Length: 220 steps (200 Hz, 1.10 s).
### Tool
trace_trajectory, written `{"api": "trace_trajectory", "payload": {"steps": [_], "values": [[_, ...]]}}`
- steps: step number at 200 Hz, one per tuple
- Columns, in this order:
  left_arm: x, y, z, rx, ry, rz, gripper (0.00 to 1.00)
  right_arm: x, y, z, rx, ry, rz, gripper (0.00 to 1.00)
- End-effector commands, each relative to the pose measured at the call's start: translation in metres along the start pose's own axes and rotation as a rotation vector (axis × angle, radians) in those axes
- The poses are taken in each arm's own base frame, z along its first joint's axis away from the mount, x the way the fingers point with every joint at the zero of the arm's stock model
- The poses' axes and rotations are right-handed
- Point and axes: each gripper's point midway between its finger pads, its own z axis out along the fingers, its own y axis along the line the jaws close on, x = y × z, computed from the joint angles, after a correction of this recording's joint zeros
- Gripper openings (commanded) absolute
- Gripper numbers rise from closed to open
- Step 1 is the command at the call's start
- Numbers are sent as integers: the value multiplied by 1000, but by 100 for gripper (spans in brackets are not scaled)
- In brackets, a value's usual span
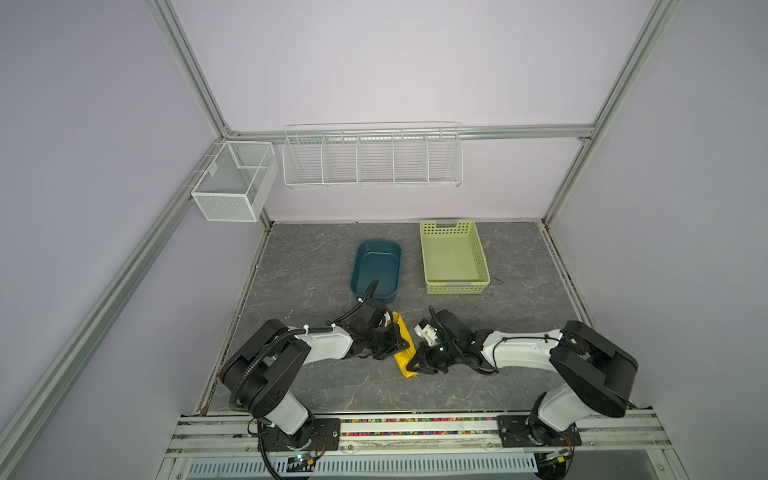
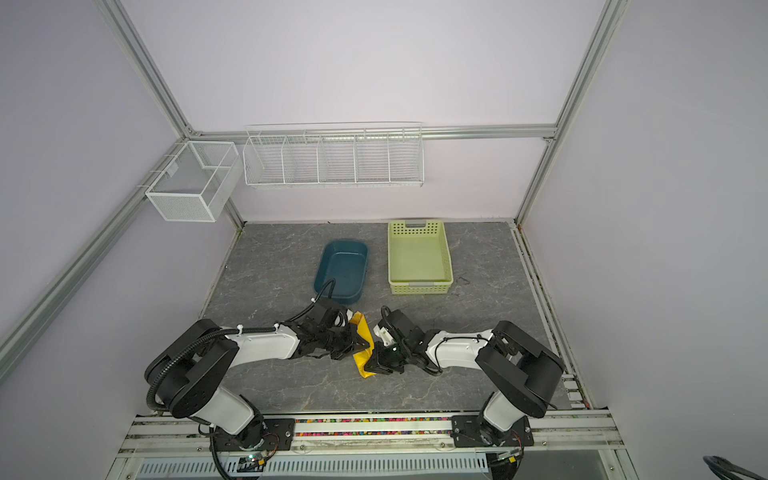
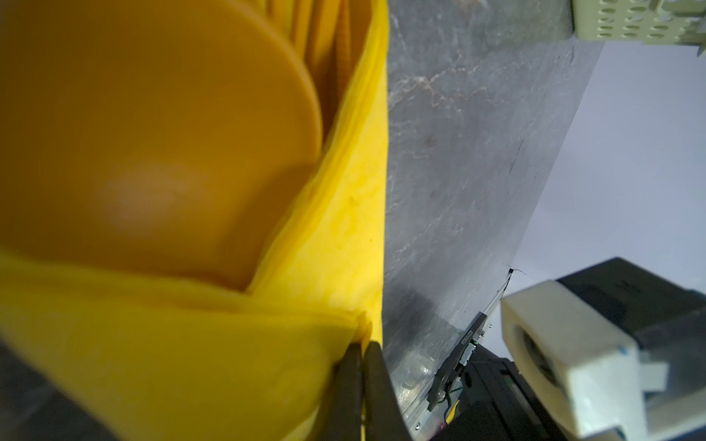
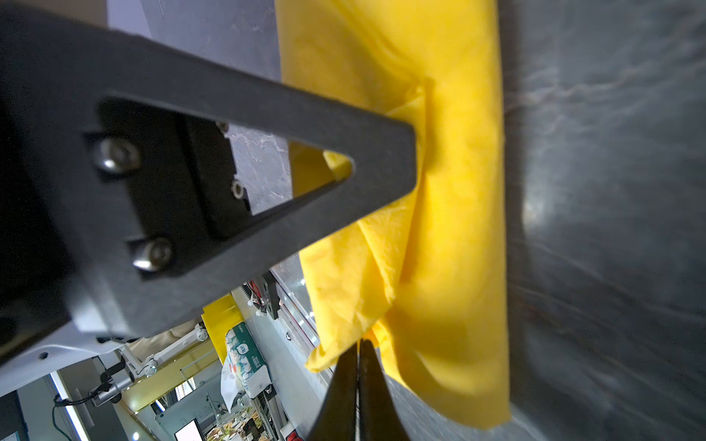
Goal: Place the utensils on the paper napkin and roll it up
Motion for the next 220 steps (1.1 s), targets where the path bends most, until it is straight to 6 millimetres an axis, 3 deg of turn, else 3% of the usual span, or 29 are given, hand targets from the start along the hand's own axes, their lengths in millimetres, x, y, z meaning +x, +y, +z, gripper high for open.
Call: {"api": "trace_trajectory", "payload": {"steps": [1, 96, 172, 220], "values": [[-3, -6, 0, 5, -12, 16, 0, 6, -5, 3, 11, 8, 21, 9], [-4, -10, -2, 7, -13, 22, 0, 8, -25, 14, 87, 22, 42, 8], [-10, -33, -10, 19, -18, 78, 0, 14, -39, 20, 121, 57, 52, 7], [-14, -37, -4, -5, 16, 103, 0, 15, -40, 19, 118, 58, 49, 7]]}}
